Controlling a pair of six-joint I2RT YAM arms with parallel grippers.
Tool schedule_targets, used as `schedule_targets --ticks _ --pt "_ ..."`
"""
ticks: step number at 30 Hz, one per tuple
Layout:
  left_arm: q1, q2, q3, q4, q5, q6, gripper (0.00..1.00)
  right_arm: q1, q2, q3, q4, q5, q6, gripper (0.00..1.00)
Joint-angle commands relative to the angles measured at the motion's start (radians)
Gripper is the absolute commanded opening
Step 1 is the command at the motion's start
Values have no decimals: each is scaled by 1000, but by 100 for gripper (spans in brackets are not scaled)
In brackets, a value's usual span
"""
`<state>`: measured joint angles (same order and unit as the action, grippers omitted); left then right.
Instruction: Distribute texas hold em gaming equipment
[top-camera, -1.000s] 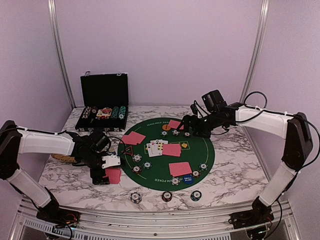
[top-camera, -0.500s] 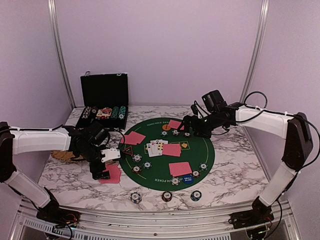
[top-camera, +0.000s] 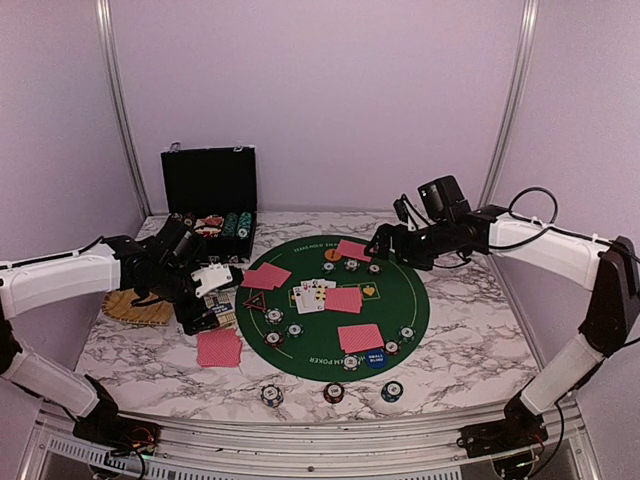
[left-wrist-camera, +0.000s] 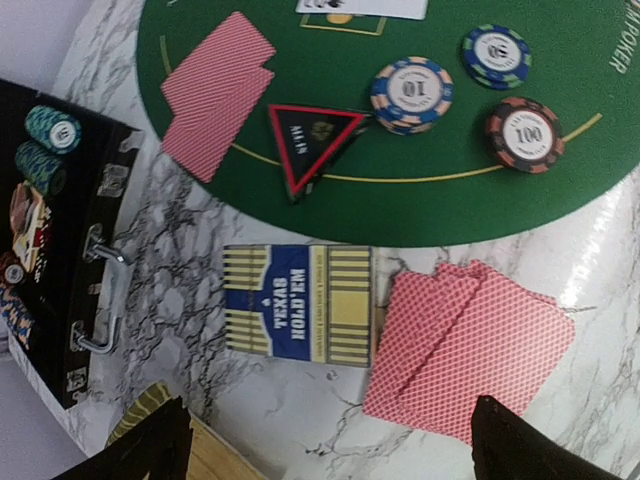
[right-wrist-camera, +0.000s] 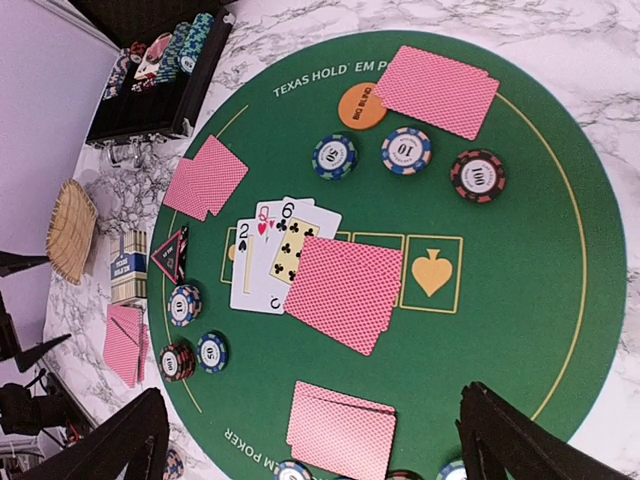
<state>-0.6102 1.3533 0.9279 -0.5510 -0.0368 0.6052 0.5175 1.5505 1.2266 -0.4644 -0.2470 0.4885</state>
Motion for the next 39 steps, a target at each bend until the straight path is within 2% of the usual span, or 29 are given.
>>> schedule_targets --ticks 1,6,9,15,18,22,24,26,28,30,35,39 --pt "91 -62 37 74 -112 -72 99 -40 -77 -63 63 56 -9 99" --pt "217 -73 32 125 -103 -96 99 -53 -116 -94 41 283 -45 99" --pt "296 -65 31 175 -100 -139 99 -67 -178 -172 112 386 -77 99" --pt "398 -113 -79 406 -110 -230 99 -70 -371 -438 415 680 -159 99" --pt "459 -143 -162 565 -59 -297 99 -80 -445 -567 562 838 -173 99" --pt "526 -155 -280 786 9 -401 99 -126 -529 -710 754 946 -223 99" --pt "534 -134 -299 815 20 -433 99 -161 -578 -784 867 963 -239 99" --pt "541 -102 -311 839 32 -460 99 -186 -619 -884 1023 954 -323 99" --pt "551 -73 -340 897 61 -480 99 -201 -628 -959 1177 971 -418 99" --pt "561 -45 -380 981 71 -491 99 -218 -612 -1009 1273 1007 -442 99" --pt "576 -8 -472 1190 78 -503 99 -284 -522 -1103 1516 959 -449 99" --pt "578 20 -540 1378 62 -521 99 -337 -374 -1143 1711 926 -468 99"
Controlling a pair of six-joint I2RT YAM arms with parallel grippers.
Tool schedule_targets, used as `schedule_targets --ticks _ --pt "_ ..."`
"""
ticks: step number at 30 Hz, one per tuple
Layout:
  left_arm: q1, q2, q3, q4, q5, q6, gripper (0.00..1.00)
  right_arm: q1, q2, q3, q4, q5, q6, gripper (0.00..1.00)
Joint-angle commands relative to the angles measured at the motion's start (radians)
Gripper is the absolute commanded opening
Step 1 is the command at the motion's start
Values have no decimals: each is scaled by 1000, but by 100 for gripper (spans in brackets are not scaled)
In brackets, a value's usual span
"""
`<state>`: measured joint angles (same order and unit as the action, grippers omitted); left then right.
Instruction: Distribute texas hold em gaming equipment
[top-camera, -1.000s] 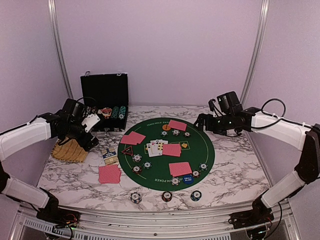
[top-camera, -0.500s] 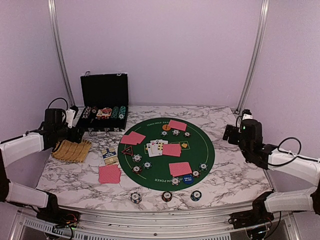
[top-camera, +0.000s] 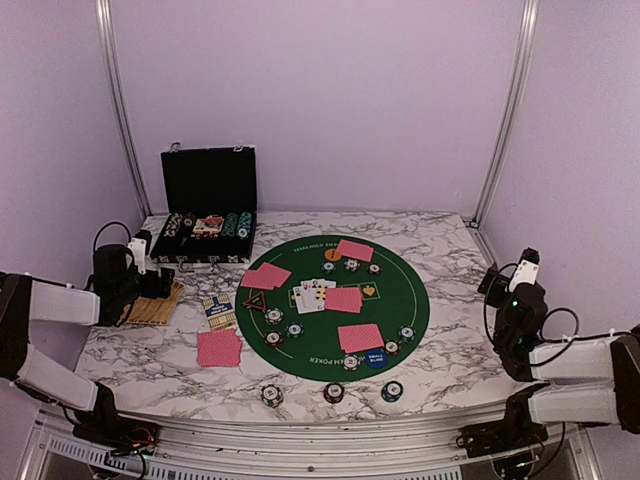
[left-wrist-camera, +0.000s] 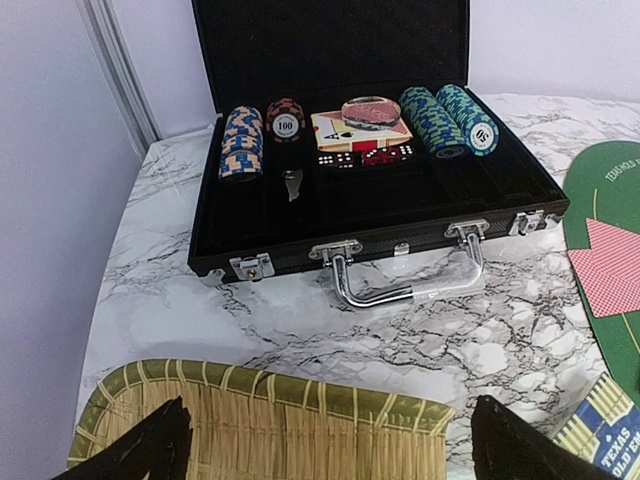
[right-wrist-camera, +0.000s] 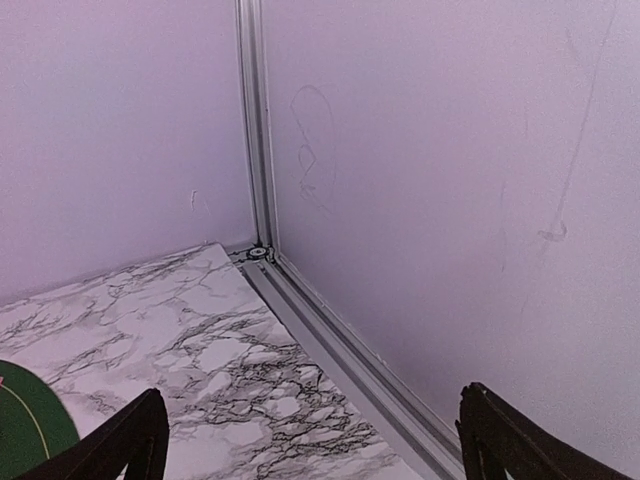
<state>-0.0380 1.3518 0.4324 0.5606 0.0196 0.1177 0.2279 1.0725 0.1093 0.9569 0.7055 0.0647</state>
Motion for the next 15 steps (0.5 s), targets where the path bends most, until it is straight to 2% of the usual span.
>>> schedule_targets --ticks 1,5,11,15 --pt "6 32 -62 319 5 -38 99 -57 142 -30 325 -37 -43 99" --pt "6 89 -91 450 -3 -57 99 -78 285 -39 478 -56 -58 99" --pt "13 131 -112 516 -15 -74 99 -97 376 -17 540 -110 -62 99" --pt "13 180 -207 749 -45 -76 99 -98 447 -30 651 -117 -109 99"
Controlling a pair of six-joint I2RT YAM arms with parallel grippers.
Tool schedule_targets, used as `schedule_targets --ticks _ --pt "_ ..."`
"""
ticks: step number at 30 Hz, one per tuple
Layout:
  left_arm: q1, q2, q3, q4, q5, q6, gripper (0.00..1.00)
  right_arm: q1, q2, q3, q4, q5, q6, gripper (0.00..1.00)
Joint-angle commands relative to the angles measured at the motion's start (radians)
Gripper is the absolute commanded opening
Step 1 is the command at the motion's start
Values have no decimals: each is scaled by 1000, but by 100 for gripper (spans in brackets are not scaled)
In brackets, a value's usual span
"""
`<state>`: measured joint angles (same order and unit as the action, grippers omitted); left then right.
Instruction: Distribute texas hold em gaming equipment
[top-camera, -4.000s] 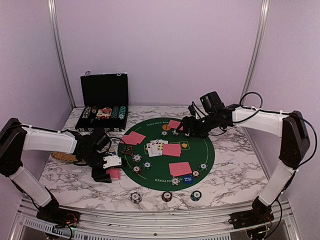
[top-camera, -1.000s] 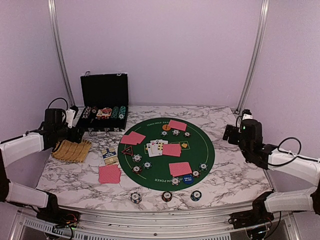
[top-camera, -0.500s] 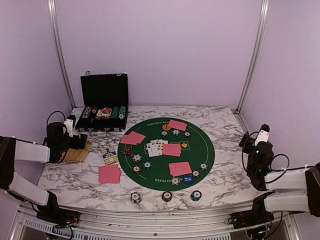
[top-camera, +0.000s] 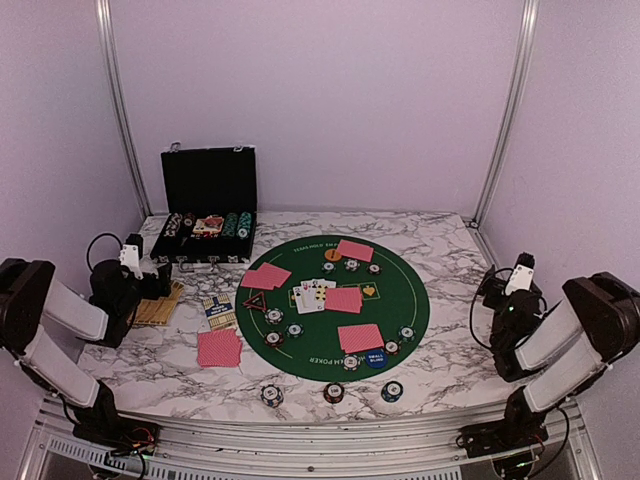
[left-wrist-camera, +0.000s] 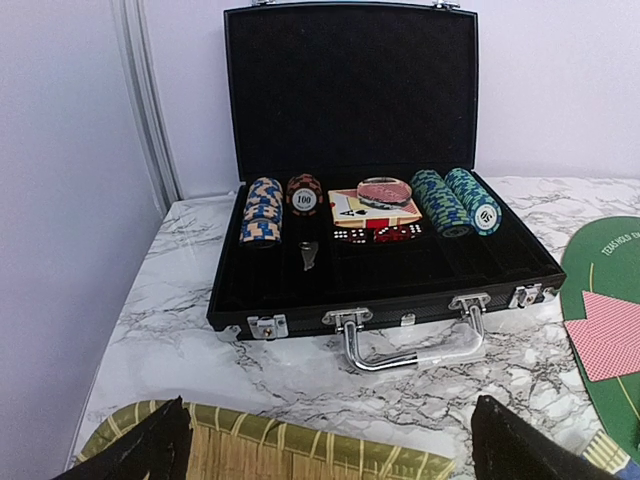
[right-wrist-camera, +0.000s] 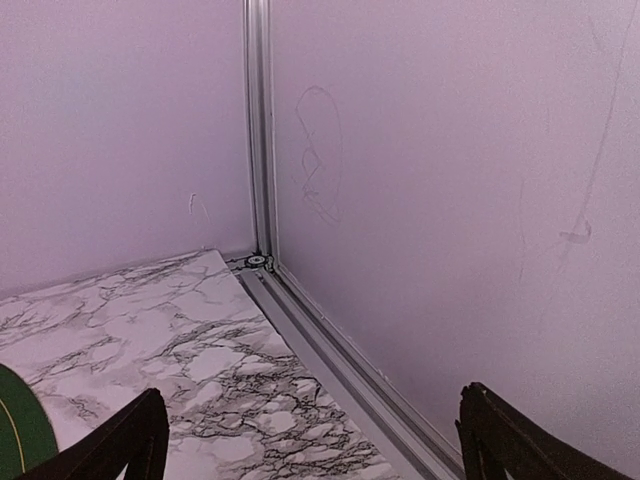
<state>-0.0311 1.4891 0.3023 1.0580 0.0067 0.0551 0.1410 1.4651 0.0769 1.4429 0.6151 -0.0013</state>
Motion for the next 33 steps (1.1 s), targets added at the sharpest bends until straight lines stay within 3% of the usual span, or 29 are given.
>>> schedule_targets --ticks 1,4,6,7,10,14,33 --pt "6 33 -74 227 -35 -14 99 -10 60 2 180 -35 -51 99" --pt "6 40 -62 212 -51 -22 99 -11 68 0 174 -119 -75 99" --pt "7 42 -60 209 -51 -23 99 -9 151 9 240 -343 -156 99" --pt "5 41 -57 206 -51 -23 99 -5 198 14 303 -383 -204 99" --pt "8 44 -50 195 -56 -29 99 -4 141 67 111 -302 -152 99" --pt "13 45 -45 185 -52 -34 99 -78 132 165 -93 -312 -50 99" --pt "16 38 -52 191 -55 -40 99 -93 136 149 -47 -330 -55 99"
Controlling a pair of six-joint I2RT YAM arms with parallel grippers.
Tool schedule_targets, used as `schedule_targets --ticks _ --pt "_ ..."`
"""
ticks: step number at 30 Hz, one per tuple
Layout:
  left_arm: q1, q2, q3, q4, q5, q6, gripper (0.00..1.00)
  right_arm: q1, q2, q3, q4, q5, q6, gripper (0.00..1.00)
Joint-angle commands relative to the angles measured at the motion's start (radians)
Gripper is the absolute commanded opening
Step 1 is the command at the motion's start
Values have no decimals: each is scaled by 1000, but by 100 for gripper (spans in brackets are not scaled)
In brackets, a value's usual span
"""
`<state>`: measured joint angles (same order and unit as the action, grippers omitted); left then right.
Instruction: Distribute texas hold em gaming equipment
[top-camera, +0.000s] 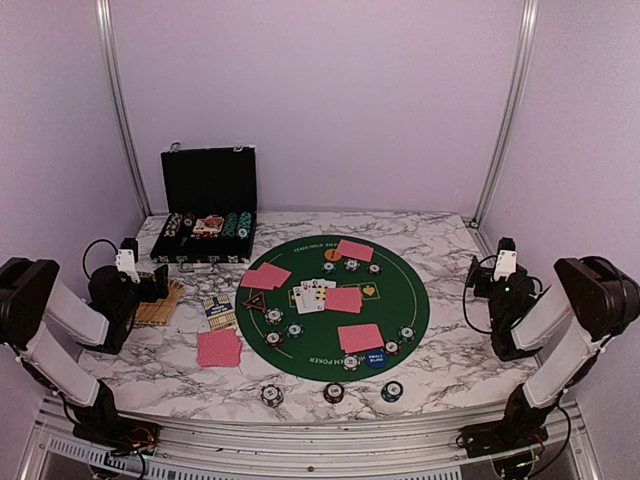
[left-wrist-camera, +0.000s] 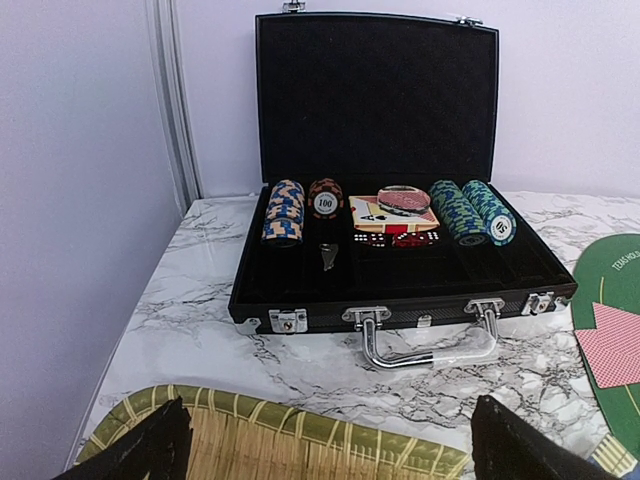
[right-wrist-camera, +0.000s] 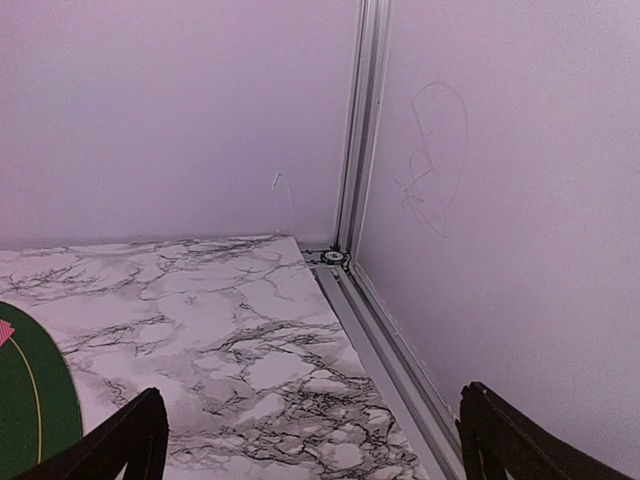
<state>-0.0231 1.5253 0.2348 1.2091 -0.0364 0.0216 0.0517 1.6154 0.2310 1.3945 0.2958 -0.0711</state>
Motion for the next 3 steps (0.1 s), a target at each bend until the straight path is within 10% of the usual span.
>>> schedule_targets --ticks 1,3 --pt "7 2 15 40 -11 -6 99 -4 -13 -5 1 -10 14 99" --pt "7 2 15 40 -12 -6 99 1 -12 -1 -6 -8 8 99"
